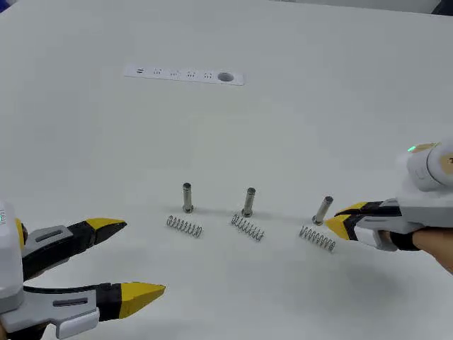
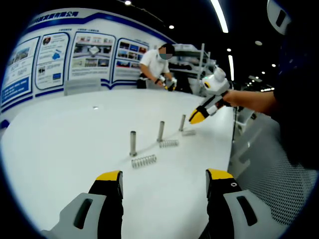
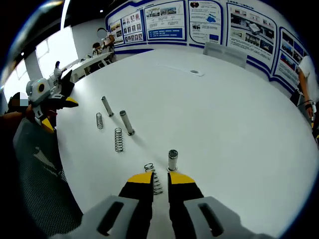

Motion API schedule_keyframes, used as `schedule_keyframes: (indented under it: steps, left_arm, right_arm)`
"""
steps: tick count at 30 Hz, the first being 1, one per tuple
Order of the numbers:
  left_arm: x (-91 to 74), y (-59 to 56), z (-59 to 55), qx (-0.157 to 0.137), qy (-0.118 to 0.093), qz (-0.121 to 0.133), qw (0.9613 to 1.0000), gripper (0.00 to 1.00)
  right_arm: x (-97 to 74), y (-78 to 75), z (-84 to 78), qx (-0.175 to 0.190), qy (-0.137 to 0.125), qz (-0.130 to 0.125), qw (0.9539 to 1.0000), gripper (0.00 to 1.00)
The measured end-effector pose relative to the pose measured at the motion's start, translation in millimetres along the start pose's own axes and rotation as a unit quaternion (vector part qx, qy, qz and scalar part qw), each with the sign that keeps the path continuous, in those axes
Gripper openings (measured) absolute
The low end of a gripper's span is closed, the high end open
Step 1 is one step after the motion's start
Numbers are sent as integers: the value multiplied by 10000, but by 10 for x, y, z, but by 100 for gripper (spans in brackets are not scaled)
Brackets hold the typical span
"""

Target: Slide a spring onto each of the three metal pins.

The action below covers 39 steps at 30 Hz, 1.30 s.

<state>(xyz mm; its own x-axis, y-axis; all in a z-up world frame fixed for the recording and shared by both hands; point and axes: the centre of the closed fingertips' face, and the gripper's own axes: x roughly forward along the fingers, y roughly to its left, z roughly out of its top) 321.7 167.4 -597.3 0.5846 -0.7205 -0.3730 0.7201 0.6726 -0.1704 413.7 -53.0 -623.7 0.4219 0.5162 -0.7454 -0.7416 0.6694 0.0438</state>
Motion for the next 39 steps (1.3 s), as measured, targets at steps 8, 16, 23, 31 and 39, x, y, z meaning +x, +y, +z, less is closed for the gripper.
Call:
schedule_keyframes:
  steps: [8, 16, 23, 31, 39]
  left_arm:
    - [-18, -1, 3, -1, 2, 12, 10000, 68]
    - [-36, 2, -9, -17, 10, 40, 10000, 68]
    - [-41, 4, -17, -39, 4, 59, 10000, 68]
    - [-51, 11, -41, -78, 4, 101, 9999, 68]
    - [-53, 17, -48, -100, -11, 114, 9999, 68]
  right_arm:
    - [144, 185, 17, -527, 235, 343, 9977, 14]
    - [279, 187, -8, -1002, 612, 431, 9922, 14]
    - [370, 175, -54, -1179, 928, 531, 9873, 14]
    - [421, 185, -104, -1360, 1178, 636, 9816, 14]
    - [452, 166, -133, -1422, 1338, 710, 9782, 14]
